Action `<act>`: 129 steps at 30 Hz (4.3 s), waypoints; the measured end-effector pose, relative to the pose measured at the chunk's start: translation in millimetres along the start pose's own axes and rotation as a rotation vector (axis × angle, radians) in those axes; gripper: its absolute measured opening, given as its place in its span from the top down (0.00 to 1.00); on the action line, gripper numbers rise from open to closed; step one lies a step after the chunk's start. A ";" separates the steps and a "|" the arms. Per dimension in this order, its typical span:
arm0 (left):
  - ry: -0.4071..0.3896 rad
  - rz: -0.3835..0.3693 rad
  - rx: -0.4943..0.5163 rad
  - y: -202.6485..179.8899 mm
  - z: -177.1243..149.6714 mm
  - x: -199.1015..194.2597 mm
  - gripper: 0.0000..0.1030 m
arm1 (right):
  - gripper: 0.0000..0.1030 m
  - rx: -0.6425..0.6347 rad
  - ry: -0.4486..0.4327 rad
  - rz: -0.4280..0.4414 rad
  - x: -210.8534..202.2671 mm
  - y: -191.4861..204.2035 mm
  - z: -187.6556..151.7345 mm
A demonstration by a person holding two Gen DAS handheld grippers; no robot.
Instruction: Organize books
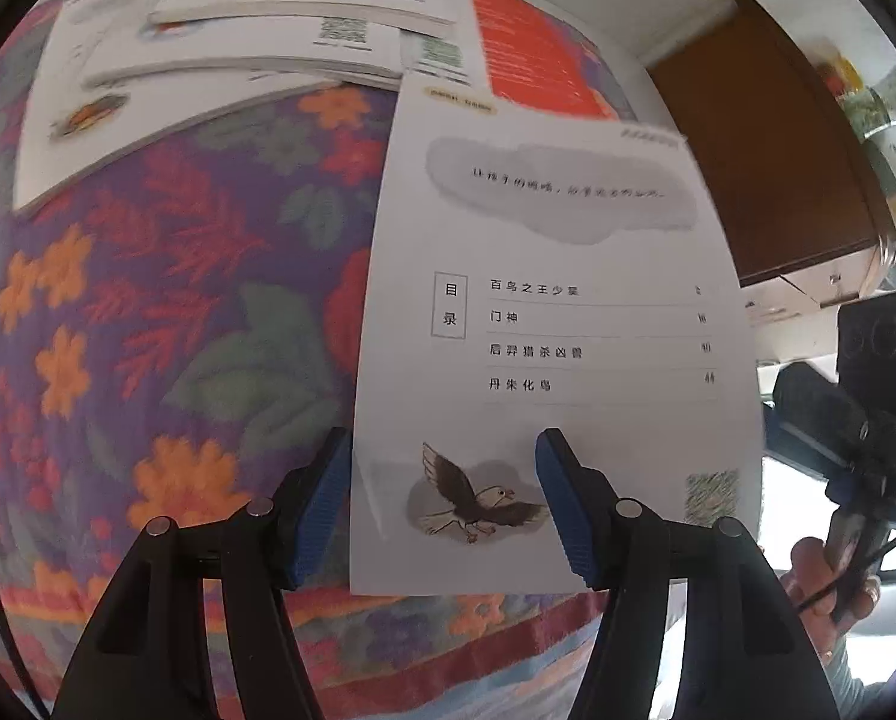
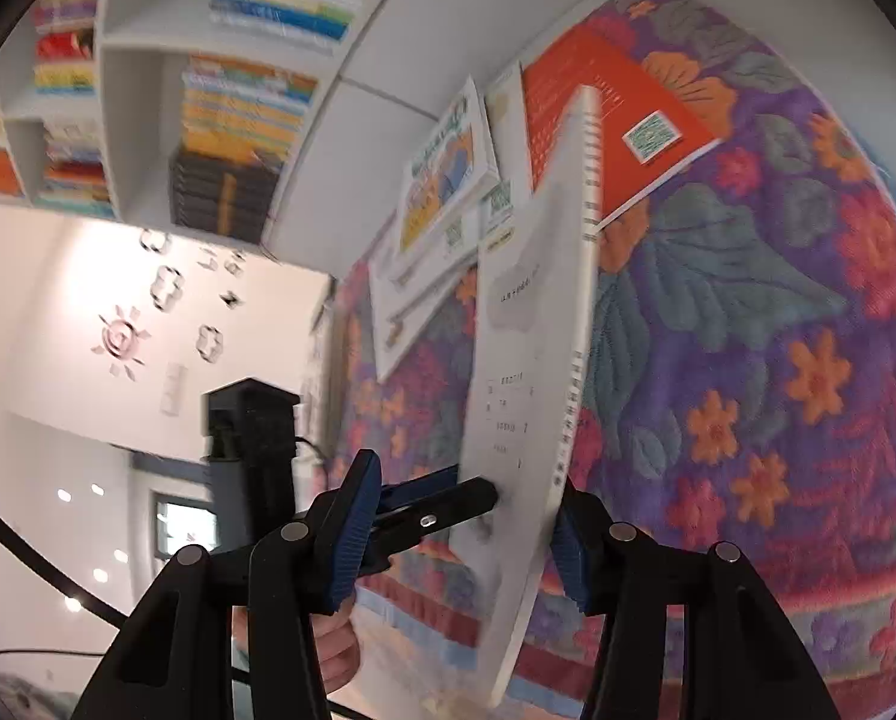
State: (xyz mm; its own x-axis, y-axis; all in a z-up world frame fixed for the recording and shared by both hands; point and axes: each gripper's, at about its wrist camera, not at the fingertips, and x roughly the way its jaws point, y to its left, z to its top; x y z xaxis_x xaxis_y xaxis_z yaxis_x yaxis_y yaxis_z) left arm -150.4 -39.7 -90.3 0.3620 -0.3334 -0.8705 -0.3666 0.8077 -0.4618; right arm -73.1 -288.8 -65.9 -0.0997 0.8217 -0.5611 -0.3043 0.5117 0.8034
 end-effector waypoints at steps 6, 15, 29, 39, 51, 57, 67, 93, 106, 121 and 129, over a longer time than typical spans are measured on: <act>-0.090 -0.009 -0.082 41.0 -17.0 -57.1 0.43 | 0.50 -0.277 0.012 -0.181 17.9 79.6 4.0; -0.299 -0.040 -0.294 126.8 -58.7 -153.7 0.43 | 0.50 -0.709 0.086 -0.362 85.4 188.9 -32.3; -0.198 0.036 -0.237 178.0 -25.8 -140.2 0.43 | 0.48 -0.282 0.192 -0.281 129.0 122.8 -43.4; -0.042 0.132 -0.052 154.4 -0.4 -69.8 0.68 | 0.68 -0.069 0.014 -0.437 119.2 73.7 -44.2; -0.046 0.035 -0.096 168.5 6.0 -69.3 0.67 | 0.69 -0.092 0.021 -0.472 160.7 79.9 -46.4; -0.084 -0.199 -0.181 175.0 1.7 -90.0 0.66 | 0.68 -0.076 0.018 -0.467 160.3 76.1 -45.0; -0.164 -0.357 -0.280 163.8 1.0 -84.1 0.66 | 0.68 -0.006 0.071 -0.315 146.1 53.3 -38.0; -0.115 -0.541 -0.576 124.7 2.7 -54.3 0.74 | 0.48 0.283 0.249 0.112 139.6 -2.6 -21.1; -0.060 -0.244 -0.491 112.8 4.6 -53.9 0.72 | 0.76 -0.019 0.069 -0.073 114.9 43.6 8.5; -0.077 -0.014 -0.103 44.5 -25.5 -89.6 0.72 | 0.76 -0.373 0.034 -0.399 113.2 107.6 -35.8; -0.106 -0.040 -0.047 40.8 -39.5 -105.5 0.71 | 0.76 -0.341 0.006 -0.402 102.4 120.9 -50.2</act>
State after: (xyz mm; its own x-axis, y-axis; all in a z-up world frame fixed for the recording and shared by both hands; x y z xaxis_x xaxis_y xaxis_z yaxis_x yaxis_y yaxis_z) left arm -237.4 9.3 -24.0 0.4650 -0.3095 -0.8294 -0.3886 0.7704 -0.5054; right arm -167.7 -155.4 -36.2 0.0833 0.5757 -0.8134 -0.6107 0.6745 0.4148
